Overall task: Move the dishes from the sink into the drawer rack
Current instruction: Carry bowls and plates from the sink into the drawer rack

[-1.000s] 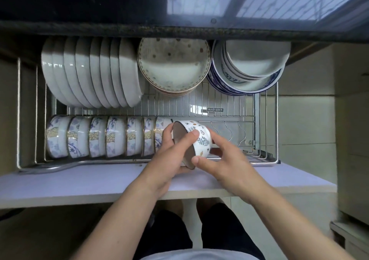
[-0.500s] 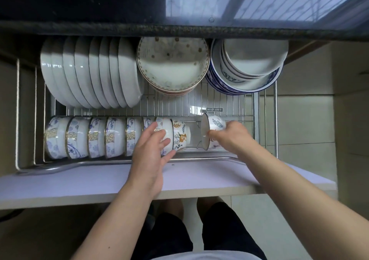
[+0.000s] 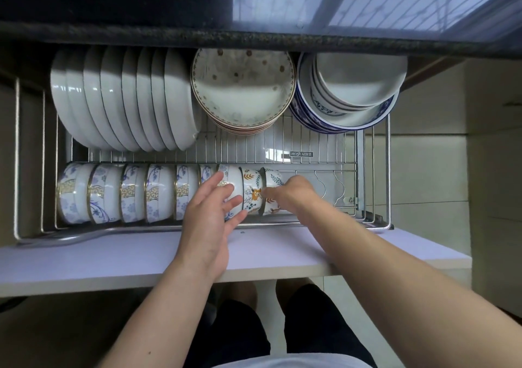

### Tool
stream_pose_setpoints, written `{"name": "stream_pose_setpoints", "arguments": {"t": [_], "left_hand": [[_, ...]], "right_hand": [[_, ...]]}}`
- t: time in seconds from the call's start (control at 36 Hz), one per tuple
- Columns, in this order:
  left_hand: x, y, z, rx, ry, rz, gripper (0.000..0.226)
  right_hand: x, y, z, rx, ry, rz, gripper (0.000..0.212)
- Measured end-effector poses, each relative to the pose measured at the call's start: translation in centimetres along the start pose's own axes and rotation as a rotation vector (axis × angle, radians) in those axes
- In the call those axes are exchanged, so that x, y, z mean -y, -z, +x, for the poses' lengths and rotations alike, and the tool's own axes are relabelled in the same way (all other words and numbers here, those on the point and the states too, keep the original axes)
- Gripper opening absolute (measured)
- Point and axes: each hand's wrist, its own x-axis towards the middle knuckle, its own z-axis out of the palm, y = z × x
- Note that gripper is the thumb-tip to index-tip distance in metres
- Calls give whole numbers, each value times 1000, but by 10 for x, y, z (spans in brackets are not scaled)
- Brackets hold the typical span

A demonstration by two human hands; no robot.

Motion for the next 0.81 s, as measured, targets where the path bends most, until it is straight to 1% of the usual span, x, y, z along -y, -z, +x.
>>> {"name": "stream_pose_setpoints", "arguments": {"t": [0.17, 0.33, 0.36, 0.39, 0.44, 0.5, 0.53, 0.56, 0.61, 0.67, 0.72, 0.81], "left_hand": [[2, -3, 2, 5, 5, 9, 28], [5, -9, 1, -31, -16, 65, 31], [4, -9, 0, -39, -27, 79, 32], [3, -9, -1, -40, -40, 99, 33], [-5, -8, -12, -24, -70, 164, 32], [-16, -4, -21, -5, -102, 235, 27], [-21, -1, -24, 2, -115, 281, 24], [-30, 1, -33, 22, -131, 339, 23], [-46, 7, -46, 62, -131, 473, 22], [-61, 13, -57, 106, -103, 597, 25], [-75, 17, -69, 138, -82, 691, 26], [-89, 16, -85, 135, -106, 802, 27]], "right_hand": [[2, 5, 1, 46, 17, 31, 37], [-1, 5, 1, 53, 24, 49, 42], [-2, 6, -1, 63, 33, 56, 46], [-4, 9, -4, 76, 39, 69, 55], [-8, 18, -21, 86, 57, 109, 77], [-14, 28, -35, 76, 75, 148, 88], [-18, 34, -39, 77, 77, 168, 87], [-23, 43, -50, 73, 75, 195, 82], [-34, 63, -70, 41, 73, 217, 65], [-49, 86, -93, -31, 87, 243, 49], [-67, 110, -116, -110, 116, 321, 41], [-98, 141, -149, -198, 143, 445, 30]]}}
